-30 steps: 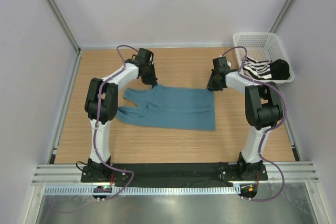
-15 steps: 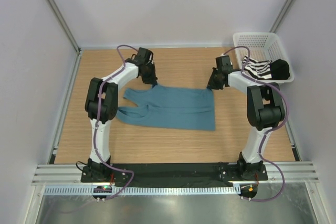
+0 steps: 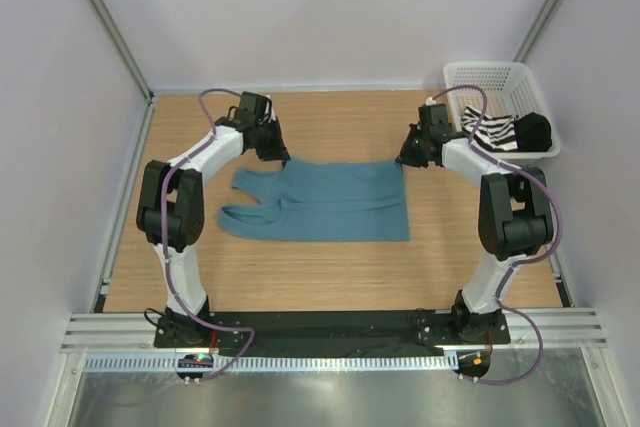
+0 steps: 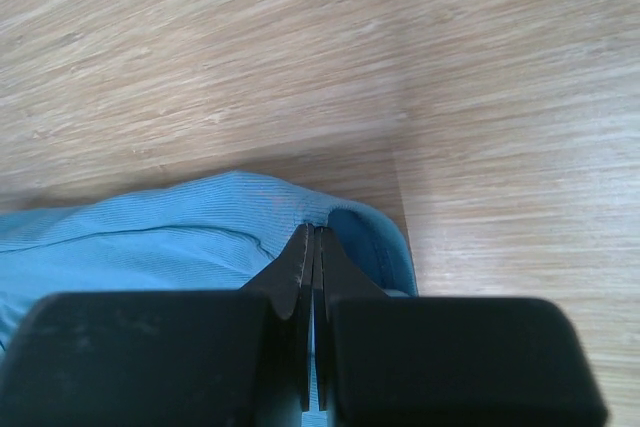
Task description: Fold and stack the tank tops
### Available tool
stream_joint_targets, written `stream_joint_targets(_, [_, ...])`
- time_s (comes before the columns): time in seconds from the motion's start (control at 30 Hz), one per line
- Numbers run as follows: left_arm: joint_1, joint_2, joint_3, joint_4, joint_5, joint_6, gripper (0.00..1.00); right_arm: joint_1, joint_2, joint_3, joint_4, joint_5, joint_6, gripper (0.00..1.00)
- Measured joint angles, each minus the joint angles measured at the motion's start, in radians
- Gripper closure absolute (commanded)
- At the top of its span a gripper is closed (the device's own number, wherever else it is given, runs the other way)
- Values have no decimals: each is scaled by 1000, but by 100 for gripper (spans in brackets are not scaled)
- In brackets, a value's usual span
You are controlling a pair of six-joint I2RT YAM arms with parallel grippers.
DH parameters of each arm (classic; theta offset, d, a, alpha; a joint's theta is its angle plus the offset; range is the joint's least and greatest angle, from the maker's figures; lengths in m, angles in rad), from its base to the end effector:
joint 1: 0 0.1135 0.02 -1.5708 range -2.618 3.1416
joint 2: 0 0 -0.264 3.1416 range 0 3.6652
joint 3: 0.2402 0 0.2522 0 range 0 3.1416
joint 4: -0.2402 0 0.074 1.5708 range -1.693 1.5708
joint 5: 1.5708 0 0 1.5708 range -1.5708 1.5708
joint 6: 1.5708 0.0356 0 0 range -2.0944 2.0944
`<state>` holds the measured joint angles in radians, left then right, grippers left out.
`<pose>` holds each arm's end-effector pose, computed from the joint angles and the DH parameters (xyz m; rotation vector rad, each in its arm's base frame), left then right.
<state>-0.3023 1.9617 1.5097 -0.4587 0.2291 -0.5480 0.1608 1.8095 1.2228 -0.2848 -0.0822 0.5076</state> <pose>0.4117 -0.1369 0.2187 -0.2136 2.5536 -0.6302 0.3846 0.0653 0.2006 0.3910 2.4478 0.3927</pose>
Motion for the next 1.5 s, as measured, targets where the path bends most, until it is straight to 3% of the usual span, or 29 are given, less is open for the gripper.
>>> stream_joint_targets(0.4, [13, -67, -141, 72, 17, -22, 100, -14, -90, -67, 3, -13, 3, 99])
stream_joint_targets(0.77, [7, -245, -306, 124, 25, -28, 100, -14, -167, -181, 3, -32, 7, 99])
stream_joint_targets(1.23, [-64, -422, -504, 148, -40, -27, 100, -14, -332, -295, 2, -67, 15, 99])
stream_joint_targets(1.5, [-105, -526, -624, 153, -83, -38, 100, -14, -417, -449, 7, -82, 24, 99])
